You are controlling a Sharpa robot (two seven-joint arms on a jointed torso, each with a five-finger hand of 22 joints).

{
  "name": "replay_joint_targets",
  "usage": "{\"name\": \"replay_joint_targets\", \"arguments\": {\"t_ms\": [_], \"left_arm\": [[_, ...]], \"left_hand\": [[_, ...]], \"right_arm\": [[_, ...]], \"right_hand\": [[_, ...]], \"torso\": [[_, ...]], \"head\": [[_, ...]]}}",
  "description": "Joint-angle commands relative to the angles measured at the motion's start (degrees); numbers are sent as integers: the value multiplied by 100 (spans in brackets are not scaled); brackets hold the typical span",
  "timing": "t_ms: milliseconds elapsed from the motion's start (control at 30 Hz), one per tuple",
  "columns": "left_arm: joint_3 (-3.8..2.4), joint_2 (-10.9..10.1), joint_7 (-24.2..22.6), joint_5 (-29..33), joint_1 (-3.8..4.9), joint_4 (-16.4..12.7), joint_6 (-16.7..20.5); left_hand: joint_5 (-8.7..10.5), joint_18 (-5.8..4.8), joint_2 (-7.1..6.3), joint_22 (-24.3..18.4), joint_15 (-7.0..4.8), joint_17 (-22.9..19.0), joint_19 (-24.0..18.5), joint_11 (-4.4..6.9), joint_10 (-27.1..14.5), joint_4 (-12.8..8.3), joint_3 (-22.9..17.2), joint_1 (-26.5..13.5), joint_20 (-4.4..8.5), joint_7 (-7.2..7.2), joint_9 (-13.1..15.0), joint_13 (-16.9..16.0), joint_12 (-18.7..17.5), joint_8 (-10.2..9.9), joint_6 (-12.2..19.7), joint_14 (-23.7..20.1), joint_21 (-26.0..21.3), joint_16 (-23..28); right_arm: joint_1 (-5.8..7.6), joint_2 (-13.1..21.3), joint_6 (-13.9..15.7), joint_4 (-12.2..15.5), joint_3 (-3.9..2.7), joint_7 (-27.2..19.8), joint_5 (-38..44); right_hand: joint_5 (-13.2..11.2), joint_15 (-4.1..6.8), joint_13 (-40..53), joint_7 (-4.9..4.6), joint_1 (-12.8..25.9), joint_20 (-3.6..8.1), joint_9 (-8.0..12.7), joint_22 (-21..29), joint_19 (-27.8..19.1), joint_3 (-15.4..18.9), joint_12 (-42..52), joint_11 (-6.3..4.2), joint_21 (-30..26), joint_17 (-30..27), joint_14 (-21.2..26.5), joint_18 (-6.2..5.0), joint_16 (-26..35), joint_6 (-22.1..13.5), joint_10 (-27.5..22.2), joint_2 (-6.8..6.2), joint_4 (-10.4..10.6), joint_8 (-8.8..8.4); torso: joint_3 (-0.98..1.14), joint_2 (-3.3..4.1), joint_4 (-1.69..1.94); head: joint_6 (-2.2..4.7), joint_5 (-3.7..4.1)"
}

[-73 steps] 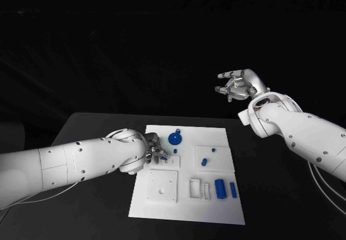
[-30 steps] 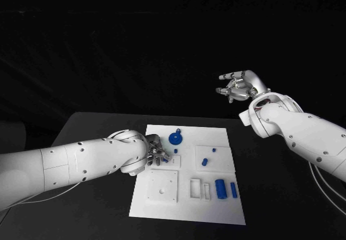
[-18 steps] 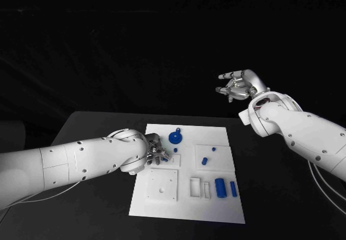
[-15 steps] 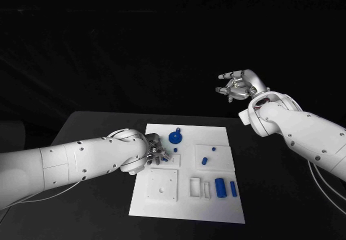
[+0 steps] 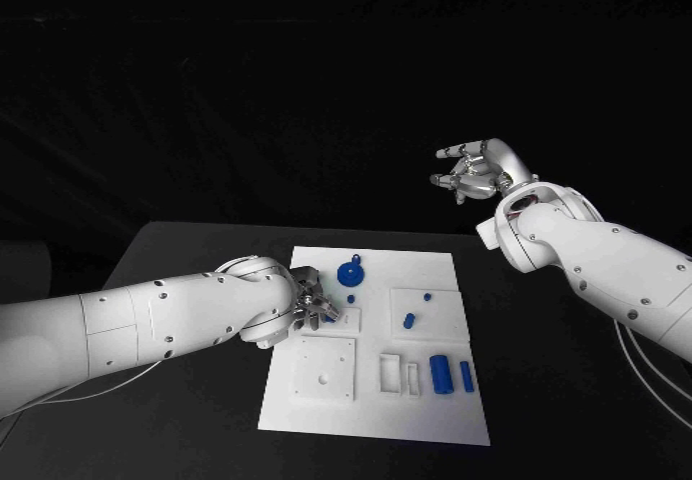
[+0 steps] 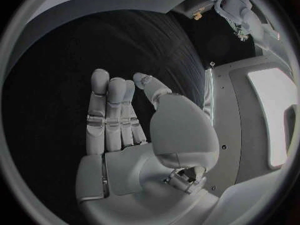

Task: Assemble the parts on the task board

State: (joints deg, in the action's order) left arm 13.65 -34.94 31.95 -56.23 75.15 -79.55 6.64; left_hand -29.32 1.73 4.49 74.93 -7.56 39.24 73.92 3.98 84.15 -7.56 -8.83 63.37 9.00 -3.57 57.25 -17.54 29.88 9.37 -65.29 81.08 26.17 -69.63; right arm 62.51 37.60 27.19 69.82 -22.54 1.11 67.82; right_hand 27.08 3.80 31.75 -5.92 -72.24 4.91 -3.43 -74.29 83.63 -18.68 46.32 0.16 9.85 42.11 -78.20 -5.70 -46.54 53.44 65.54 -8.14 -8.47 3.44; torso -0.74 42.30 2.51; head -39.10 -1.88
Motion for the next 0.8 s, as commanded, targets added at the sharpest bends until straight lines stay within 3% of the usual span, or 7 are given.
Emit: {"name": "replay_joint_targets", "arguments": {"t_ms": [33,800], "left_arm": [[6,13,73,65,-8,9,-215],[2,120,112,71,6,158,-347]], "left_hand": [[-28,-87,16,97,-23,5,24,44,251,-531,-495,-13,-18,511,2,-8,32,26,-535,1,39,-19],[-59,-79,23,96,-22,37,15,43,251,-568,-512,-39,-21,509,31,0,43,28,-528,1,62,-32]], "right_arm": [[0,-9,-78,-8,-3,-8,66],[-5,-61,-105,-75,-3,-2,74]], "right_hand": [[18,-2,-9,-110,31,-7,-5,-5,126,-7,24,-10,-28,-2,29,-58,-32,165,-62,-1,-38,0],[31,-2,-14,-111,44,-8,-5,-32,133,-18,23,-11,-48,-4,29,-60,-31,160,-61,4,-59,0]], "torso": [[-1,-2,0],[8,1,2]], "head": [[-2,-4],[-8,-14]]}}
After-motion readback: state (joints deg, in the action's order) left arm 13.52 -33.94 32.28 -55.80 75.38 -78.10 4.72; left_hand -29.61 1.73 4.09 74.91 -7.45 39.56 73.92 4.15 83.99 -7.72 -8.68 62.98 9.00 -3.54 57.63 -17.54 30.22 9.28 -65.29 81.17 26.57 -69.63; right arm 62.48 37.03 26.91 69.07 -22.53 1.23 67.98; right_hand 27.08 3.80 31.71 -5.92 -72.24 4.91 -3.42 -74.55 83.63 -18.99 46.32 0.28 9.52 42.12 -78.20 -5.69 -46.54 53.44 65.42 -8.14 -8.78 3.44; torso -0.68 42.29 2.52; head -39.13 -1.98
